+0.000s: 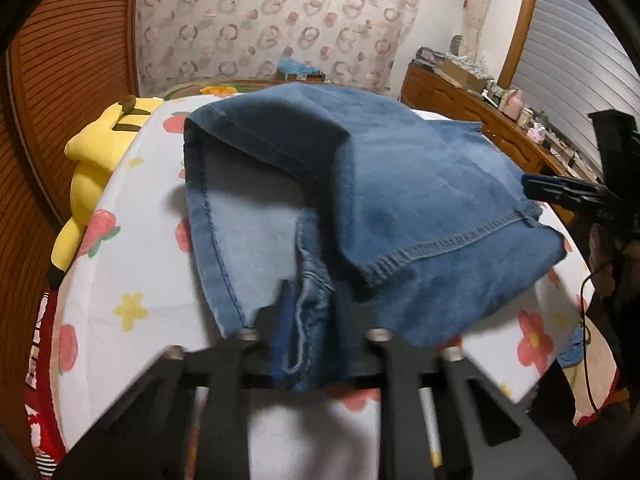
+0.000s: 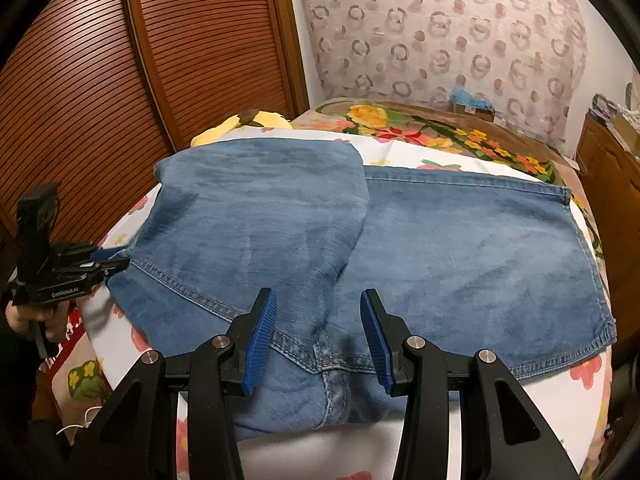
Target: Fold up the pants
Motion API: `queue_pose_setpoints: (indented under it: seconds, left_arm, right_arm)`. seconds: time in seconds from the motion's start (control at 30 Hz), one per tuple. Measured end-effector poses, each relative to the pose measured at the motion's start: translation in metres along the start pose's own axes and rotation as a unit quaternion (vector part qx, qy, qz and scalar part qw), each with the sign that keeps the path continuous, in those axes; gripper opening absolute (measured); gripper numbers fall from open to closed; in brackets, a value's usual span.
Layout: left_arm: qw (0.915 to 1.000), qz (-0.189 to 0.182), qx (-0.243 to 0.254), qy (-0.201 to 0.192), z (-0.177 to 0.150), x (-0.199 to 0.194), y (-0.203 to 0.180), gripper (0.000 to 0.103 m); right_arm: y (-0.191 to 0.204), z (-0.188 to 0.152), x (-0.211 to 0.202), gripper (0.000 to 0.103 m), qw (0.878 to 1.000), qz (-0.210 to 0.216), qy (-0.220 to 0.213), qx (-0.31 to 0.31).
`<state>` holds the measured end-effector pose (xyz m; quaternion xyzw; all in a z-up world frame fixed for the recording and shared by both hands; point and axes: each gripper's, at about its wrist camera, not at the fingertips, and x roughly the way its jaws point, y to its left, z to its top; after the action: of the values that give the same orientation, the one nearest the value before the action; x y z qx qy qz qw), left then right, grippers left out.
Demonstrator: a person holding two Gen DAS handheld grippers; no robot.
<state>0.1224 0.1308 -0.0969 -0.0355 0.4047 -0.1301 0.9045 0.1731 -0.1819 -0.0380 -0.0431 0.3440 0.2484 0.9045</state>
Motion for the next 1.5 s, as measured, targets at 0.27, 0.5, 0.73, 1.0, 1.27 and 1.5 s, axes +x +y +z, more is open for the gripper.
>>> queue_pose_setpoints:
  seconds: [0.27, 0.5, 0.73, 1.0, 1.27, 1.5]
  left_arm:
    - [0.9970, 0.017, -0.022, -0.072, -0.013, -0.064, -0.007, 0.005]
    - [0.9967, 0.061, -0.018, -0.050, -0.013, -0.054, 0.001, 0.032]
    - [0.9958, 0.064, -0.004, -0.066, 0.000, -0.051, -0.008, 0.077]
    - [0.9959, 0.055, 0.011, -0.071, 0.024, -0.027, -0.038, 0.077]
    - [0.9965, 0.041, 0.034, -0.064, 0.039, 0.003, -0.071, 0.077]
    - [0.9966, 0.027, 0.052, -0.058, 0.045, 0.017, -0.095, 0.077]
  right_arm:
    - [-0.006, -0.003, 0.000, 0.045, 1.000, -0.004, 0.002, 0.005]
    - [-0.010, -0.004, 0.000, 0.045, 1.000, -0.007, 0.001, 0.015]
    - [-0.016, -0.012, -0.012, 0.045, 0.999, -0.023, -0.013, 0.026]
    - [-0.037, -0.031, -0.033, 0.045, 0.997, -0.054, -0.034, 0.048]
    - [-0.066, -0.048, -0.042, 0.045, 0.991, -0.098, -0.035, 0.081]
    - [-0.090, -0.053, -0.040, 0.045, 0.984, -0.134, -0.034, 0.109]
